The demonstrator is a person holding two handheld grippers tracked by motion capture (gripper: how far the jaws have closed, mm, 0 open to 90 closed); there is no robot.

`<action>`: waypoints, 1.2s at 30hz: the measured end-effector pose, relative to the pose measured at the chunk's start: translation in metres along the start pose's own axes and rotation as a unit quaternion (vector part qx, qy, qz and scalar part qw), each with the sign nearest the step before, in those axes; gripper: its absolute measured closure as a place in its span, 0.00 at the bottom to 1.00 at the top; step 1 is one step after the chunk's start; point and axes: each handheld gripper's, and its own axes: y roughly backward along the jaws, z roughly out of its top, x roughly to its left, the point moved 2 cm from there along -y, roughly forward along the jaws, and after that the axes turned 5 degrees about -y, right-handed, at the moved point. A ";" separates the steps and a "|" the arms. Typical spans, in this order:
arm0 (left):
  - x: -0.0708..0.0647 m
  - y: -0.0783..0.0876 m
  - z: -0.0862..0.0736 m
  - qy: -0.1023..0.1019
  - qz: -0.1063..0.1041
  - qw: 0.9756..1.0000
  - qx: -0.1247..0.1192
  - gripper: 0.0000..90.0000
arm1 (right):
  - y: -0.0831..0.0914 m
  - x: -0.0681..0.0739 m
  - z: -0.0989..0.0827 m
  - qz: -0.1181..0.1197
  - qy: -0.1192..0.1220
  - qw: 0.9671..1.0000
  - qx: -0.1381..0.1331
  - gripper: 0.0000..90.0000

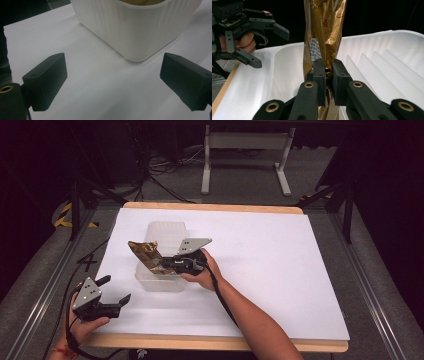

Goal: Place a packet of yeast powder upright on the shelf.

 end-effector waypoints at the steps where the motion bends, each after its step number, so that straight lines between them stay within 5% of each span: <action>1: 0.000 0.000 0.000 0.000 0.000 1.000 0.000 0.09 | 0.001 0.000 -0.001 0.000 0.000 1.000 0.001 0.92; 10: 0.000 -0.001 0.000 0.000 0.001 1.000 0.002 0.09 | 0.015 -0.005 -0.012 -0.009 -0.007 1.000 0.009 0.91; 18: 0.000 -0.001 0.000 -0.001 0.002 1.000 0.005 0.09 | 0.021 0.000 -0.006 -0.043 0.020 0.998 0.039 0.78; 27: 0.000 -0.005 -0.001 -0.002 0.003 1.000 0.011 0.09 | 0.059 0.003 0.000 -0.100 0.052 0.992 0.056 0.67; 36: 0.000 -0.008 0.000 -0.003 0.004 1.000 0.015 0.09 | 0.097 0.000 -0.001 -0.135 0.052 0.987 0.075 0.64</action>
